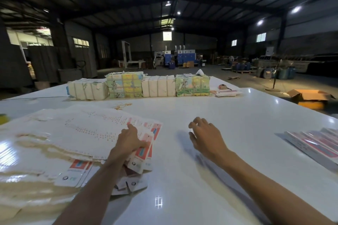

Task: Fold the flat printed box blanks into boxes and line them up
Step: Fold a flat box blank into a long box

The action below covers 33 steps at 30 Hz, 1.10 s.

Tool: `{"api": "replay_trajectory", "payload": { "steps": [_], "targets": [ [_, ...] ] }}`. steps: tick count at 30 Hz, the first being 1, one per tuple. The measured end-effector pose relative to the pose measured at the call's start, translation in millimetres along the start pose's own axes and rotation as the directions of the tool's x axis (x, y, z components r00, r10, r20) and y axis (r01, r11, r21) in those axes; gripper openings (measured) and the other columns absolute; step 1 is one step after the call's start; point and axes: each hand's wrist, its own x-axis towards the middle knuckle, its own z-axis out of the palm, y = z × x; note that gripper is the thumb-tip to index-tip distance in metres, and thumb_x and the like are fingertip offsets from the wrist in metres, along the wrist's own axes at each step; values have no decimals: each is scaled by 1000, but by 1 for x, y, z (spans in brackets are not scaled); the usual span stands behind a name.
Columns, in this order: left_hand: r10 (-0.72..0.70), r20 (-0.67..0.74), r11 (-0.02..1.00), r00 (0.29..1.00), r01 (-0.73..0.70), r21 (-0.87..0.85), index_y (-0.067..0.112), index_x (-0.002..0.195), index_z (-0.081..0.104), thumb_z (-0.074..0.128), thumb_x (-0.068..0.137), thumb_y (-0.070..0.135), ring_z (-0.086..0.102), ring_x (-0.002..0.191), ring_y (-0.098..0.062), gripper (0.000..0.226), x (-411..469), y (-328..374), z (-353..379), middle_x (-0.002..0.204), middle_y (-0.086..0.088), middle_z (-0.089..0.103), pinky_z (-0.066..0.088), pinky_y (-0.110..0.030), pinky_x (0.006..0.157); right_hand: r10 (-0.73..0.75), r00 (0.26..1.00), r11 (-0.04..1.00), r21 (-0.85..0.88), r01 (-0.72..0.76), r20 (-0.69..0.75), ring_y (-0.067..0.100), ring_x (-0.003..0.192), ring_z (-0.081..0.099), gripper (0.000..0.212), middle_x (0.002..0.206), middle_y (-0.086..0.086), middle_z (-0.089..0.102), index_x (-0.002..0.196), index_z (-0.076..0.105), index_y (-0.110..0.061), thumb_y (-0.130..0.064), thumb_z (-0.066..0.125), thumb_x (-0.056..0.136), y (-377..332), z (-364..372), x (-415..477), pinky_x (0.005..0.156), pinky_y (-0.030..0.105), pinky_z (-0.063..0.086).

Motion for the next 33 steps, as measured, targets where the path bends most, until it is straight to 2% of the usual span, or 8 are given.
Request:
{"api": "replay_trajectory", "payload": {
  "steps": [3, 8, 13, 15, 19, 24, 28, 33],
  "targets": [
    [-12, -38, 988, 999, 7, -151, 6, 146, 39, 85, 85, 49, 65, 61, -6, 87, -1, -8, -5, 98, 5, 65, 43, -15, 42, -15, 1000, 990, 140, 12, 25, 27, 110, 59, 22, 120, 2, 62, 117, 66, -14, -22, 49, 105, -27, 19, -2, 82, 41, 50],
    [11, -25, 841, 1000, -22, -540, 20, 108, 72, 83, 89, 44, 78, 66, -16, 32, 1, -6, -11, 84, 2, 80, 63, -34, 62, 72, 990, 848, 515, -124, 120, 12, 101, 61, 19, 111, -8, 65, 117, 67, -22, -24, 52, 106, -34, 32, -11, 85, 31, 49],
    [145, 105, 548, 984, 9, -837, 13, 113, 75, 81, 90, 43, 80, 76, -22, 38, -10, 32, -7, 89, -6, 82, 59, -26, 56, 165, 972, 221, 955, -199, 165, 15, 80, 70, 22, 95, 11, 75, 129, 60, -20, -19, 60, 108, -46, 8, 1, 76, 32, 58],
    [187, 190, 450, 964, 88, -889, 12, 120, 73, 80, 91, 42, 80, 81, -24, 42, -11, 46, 9, 97, -12, 81, 60, -28, 61, 156, 971, 92, 976, -195, 179, 19, 80, 71, 30, 94, 16, 75, 133, 56, -23, -18, 65, 105, -49, 2, 3, 78, 33, 61],
    [208, 304, 268, 930, 245, -932, 16, 131, 68, 82, 88, 47, 76, 93, -35, 55, -16, 57, 42, 112, -24, 76, 61, -40, 80, 185, 966, 157, 965, -209, 179, 20, 85, 78, 32, 85, 3, 76, 126, 54, -26, -20, 73, 100, -42, 9, 0, 74, 25, 62],
    [369, 299, 122, 880, 273, -954, 13, 129, 66, 82, 91, 36, 75, 87, -32, 48, -24, 49, 58, 109, -20, 74, 63, -40, 74, 230, 946, 356, 885, -299, 227, 13, 88, 77, 33, 103, -6, 63, 130, 54, -35, -38, 69, 101, -30, 23, 3, 63, 21, 61],
    [507, 274, 108, 817, 255, -961, 20, 111, 68, 68, 101, 41, 69, 80, -26, 23, -36, 53, 59, 97, -16, 67, 57, -39, 78, 227, 962, 570, 780, -259, 154, 9, 119, 60, 46, 126, -6, 43, 148, 50, -39, -50, 59, 104, -16, 25, 14, 92, 32, 62],
    [483, 211, 202, 850, 126, -971, 22, 114, 51, 54, 101, 54, 69, 72, -18, 34, -52, 65, 48, 98, -10, 55, 59, -30, 70, 215, 960, 568, 776, -272, 179, 9, 121, 57, 41, 129, -7, 54, 143, 58, -28, -45, 58, 106, -11, 18, 17, 101, 36, 55]
  ]
}}
